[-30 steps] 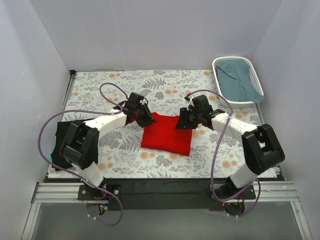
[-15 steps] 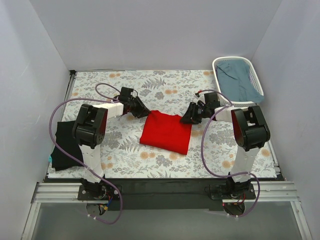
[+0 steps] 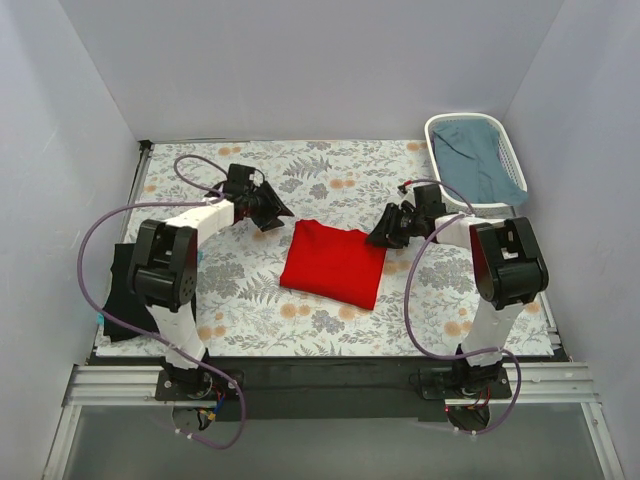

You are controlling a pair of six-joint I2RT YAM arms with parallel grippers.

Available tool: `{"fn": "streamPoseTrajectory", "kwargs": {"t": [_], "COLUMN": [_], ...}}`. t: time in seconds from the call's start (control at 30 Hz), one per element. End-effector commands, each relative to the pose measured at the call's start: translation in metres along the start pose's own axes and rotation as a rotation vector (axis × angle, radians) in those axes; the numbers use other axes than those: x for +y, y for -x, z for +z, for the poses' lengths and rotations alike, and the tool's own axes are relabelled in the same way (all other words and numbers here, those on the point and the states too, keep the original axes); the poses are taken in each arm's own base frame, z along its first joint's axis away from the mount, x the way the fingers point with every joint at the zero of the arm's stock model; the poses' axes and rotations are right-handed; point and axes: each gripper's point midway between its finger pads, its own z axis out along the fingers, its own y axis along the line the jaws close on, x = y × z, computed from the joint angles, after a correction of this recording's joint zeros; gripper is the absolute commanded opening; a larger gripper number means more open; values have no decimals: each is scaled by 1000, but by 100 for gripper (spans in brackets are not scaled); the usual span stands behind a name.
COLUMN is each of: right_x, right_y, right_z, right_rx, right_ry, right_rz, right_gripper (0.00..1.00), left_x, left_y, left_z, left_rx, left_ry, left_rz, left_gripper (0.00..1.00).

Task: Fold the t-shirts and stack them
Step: Fold the tshirt

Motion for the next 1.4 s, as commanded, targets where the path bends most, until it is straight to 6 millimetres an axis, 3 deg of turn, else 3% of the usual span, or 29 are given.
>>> {"fn": "streamPoseTrajectory", "kwargs": {"t": [0.0, 0.13, 0.23, 0.33, 0.4, 0.47, 0.57, 0.63, 0.73, 1.0, 1.2, 1.37], "right_x": [-1, 19, 46, 72, 93, 109, 118, 117, 98, 47, 28, 25], "right_y": [13, 17, 5, -22, -47, -70, -98, -114, -128, -160, -165, -154], "right_z": [-19, -36, -41, -36, -26, -16, -2, 5, 12, 0, -17, -30], "right_rx": [-65, -101, -104, -70, -23, 12, 63, 111, 145, 175, 153, 113], "right_ry": [-76, -86, -47, -10, 26, 70, 117, 129, 89, -18, -52, -45], "right_rz": [-37, -75, -112, -159, -187, -196, -205, -191, -178, -154, -138, -130], "right_gripper": [44, 45, 45, 45, 45, 45, 45, 45, 44, 44, 44, 44], "left_x": [-31, -35, -31, -25, -17, -7, 10, 24, 39, 68, 69, 68], "left_y": [-9, -49, -81, -111, -125, -129, -133, -135, -141, -146, -143, -140], "left_z": [-52, -70, -76, -76, -73, -67, -60, -54, -49, -41, -45, -48], "left_rx": [-16, 72, 147, 223, 250, 246, 237, 228, 235, 231, 212, 207], "left_ry": [-96, -159, -182, -201, -195, -167, -123, -74, -22, 86, 105, 111], "left_rz": [100, 152, 152, 127, 100, 79, 41, 13, -16, -54, -42, -31], "left_gripper": [41, 29, 21, 17, 8, 5, 5, 3, 3, 2, 2, 3]}}
